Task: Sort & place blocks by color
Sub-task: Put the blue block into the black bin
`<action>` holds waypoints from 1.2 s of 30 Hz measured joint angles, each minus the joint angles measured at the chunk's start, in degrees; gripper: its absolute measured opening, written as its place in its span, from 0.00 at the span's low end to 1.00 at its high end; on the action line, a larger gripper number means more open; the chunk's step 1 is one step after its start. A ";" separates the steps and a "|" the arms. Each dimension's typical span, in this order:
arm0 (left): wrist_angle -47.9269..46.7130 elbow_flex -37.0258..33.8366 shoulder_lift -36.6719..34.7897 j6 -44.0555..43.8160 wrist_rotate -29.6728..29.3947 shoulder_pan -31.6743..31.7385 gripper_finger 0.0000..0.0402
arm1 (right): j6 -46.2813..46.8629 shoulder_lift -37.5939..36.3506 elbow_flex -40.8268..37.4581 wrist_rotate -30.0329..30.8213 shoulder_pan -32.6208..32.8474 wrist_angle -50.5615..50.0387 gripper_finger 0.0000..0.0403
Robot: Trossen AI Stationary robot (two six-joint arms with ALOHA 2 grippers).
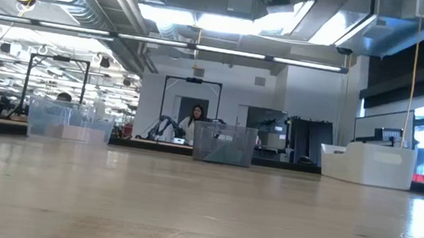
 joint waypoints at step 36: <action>0.00 0.00 -0.02 1.38 0.02 -1.99 0.42 | 13.16 24.58 0.00 -6.98 0.70 3.46 0.39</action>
